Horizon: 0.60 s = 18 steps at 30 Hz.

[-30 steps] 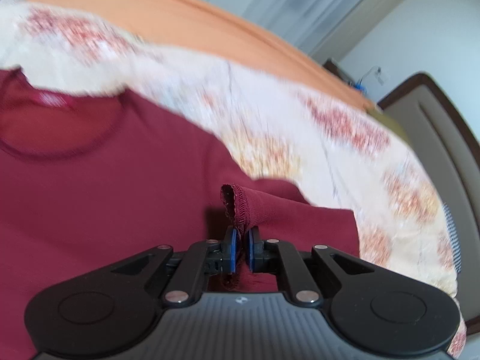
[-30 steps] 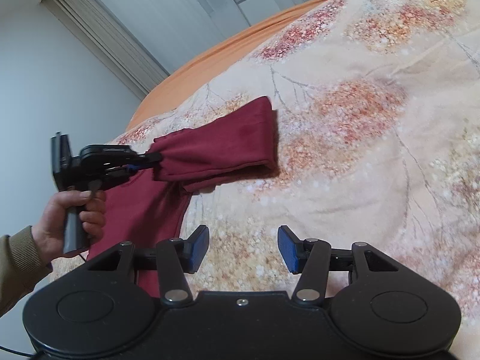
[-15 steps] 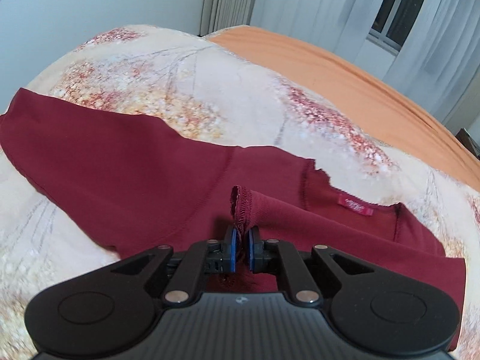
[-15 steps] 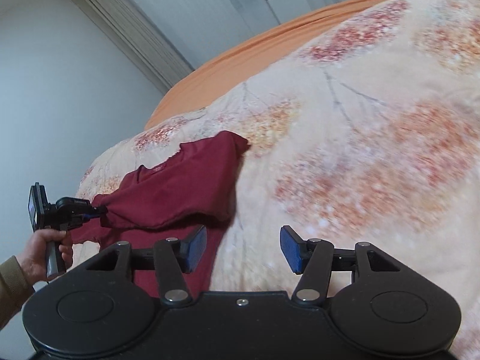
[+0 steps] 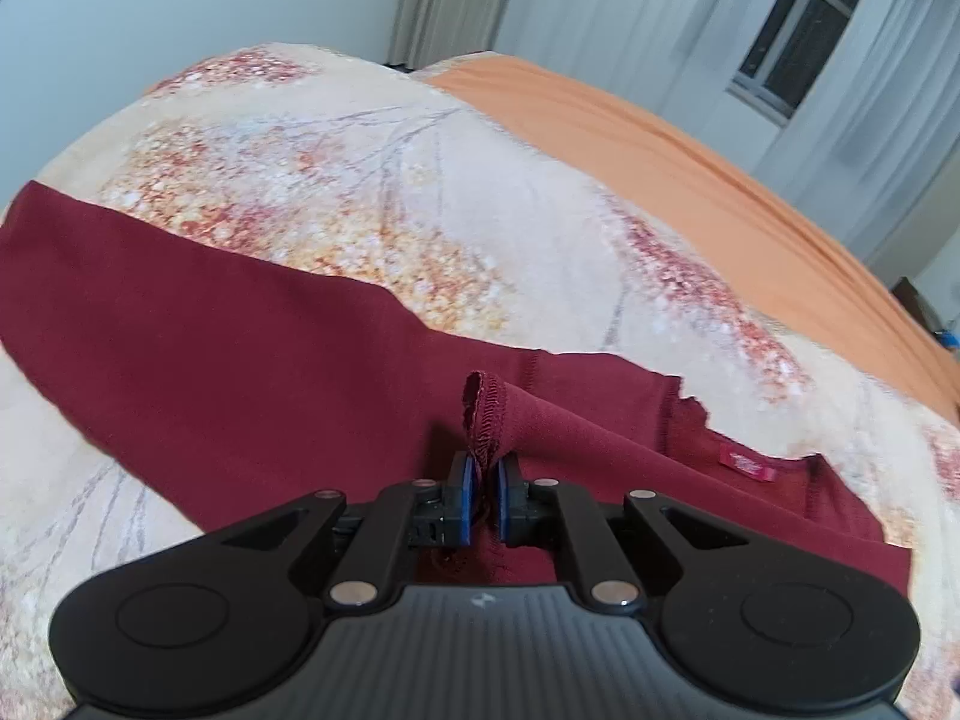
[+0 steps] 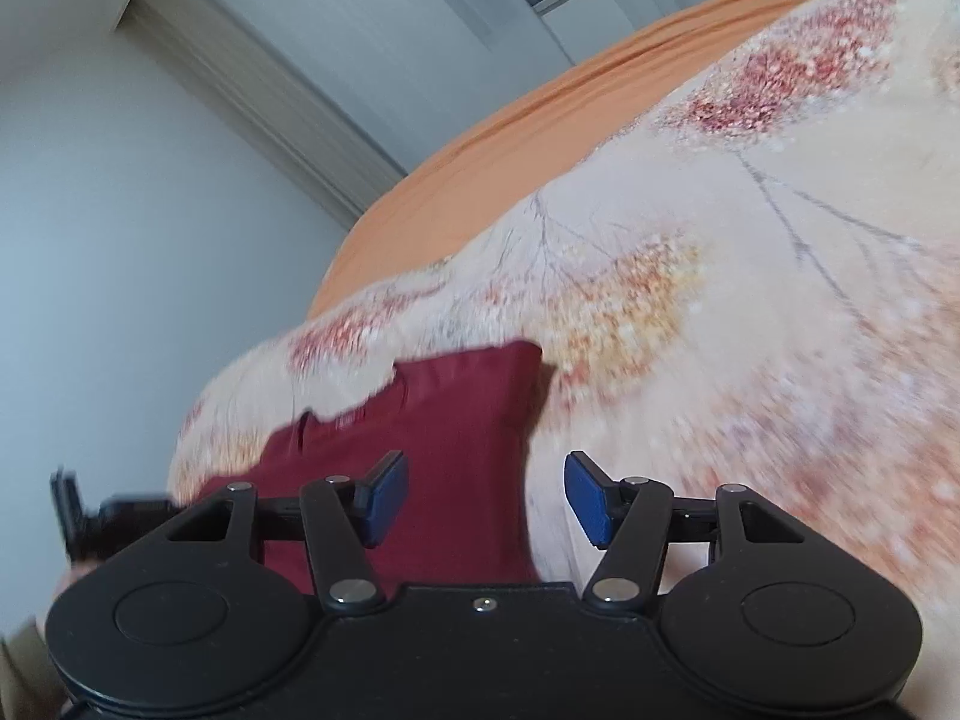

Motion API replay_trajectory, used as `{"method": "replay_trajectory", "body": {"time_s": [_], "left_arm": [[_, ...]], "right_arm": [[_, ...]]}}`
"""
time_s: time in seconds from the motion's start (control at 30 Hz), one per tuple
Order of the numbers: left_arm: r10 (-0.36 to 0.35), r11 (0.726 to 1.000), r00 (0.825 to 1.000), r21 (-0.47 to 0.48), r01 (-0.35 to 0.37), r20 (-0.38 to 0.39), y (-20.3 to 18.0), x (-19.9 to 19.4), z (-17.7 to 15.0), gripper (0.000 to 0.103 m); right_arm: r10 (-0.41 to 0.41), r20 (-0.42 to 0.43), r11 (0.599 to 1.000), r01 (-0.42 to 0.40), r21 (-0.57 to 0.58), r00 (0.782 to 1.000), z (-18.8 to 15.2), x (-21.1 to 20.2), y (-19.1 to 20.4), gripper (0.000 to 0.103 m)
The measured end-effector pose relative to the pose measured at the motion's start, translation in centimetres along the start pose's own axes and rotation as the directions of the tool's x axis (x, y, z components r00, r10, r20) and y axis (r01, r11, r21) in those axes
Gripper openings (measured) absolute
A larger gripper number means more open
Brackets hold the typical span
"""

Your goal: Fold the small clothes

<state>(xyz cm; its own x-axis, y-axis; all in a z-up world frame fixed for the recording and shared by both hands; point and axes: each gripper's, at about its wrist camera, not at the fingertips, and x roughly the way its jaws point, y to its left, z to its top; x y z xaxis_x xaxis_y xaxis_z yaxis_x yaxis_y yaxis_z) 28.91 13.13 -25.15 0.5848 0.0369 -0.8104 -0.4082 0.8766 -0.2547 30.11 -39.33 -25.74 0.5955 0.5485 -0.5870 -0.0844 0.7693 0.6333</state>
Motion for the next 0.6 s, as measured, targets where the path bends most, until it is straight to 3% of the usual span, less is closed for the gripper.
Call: {"method": "replay_trajectory", "body": {"time_s": [0.23, 0.3, 0.33, 0.47, 0.53, 0.6], "left_arm": [[-0.045, 0.998, 0.998, 0.047, 0.048, -0.048, 0.3, 1.3, -0.1, 0.01], [-0.054, 0.997, 0.997, 0.056, 0.058, -0.061, 0.3, 1.8, 0.0, 0.01], [-0.06, 0.996, 0.996, 0.063, 0.064, -0.071, 0.2, 2.0, 0.1, 0.01], [-0.084, 0.99, 0.991, 0.106, 0.095, -0.107, -0.3, 2.3, 1.0, 0.01], [-0.087, 0.988, 0.99, 0.117, 0.101, -0.112, -0.7, 2.4, 1.5, 0.01], [-0.043, 0.991, 0.99, 0.123, 0.06, -0.133, -0.9, 3.6, 1.7, 0.01]], "right_arm": [[0.024, -0.048, 0.986, -0.016, 0.166, 0.999, 3.0, 9.3, -2.5, 0.045], [0.046, -0.086, 0.984, -0.03, 0.175, 0.995, 3.3, 11.0, -2.6, 0.013], [0.058, -0.103, 0.987, -0.042, 0.153, 0.993, 3.7, 11.7, -2.5, 0.004], [0.01, -0.046, 0.996, -0.006, 0.089, 0.999, 6.4, 11.3, -1.4, 0.004], [-0.076, -0.095, 0.996, 0.079, 0.027, 0.993, 6.6, 12.3, -1.0, 0.004], [-0.159, -0.164, 0.987, 0.161, -0.002, 0.973, 5.8, 13.5, -1.5, 0.018]]}}
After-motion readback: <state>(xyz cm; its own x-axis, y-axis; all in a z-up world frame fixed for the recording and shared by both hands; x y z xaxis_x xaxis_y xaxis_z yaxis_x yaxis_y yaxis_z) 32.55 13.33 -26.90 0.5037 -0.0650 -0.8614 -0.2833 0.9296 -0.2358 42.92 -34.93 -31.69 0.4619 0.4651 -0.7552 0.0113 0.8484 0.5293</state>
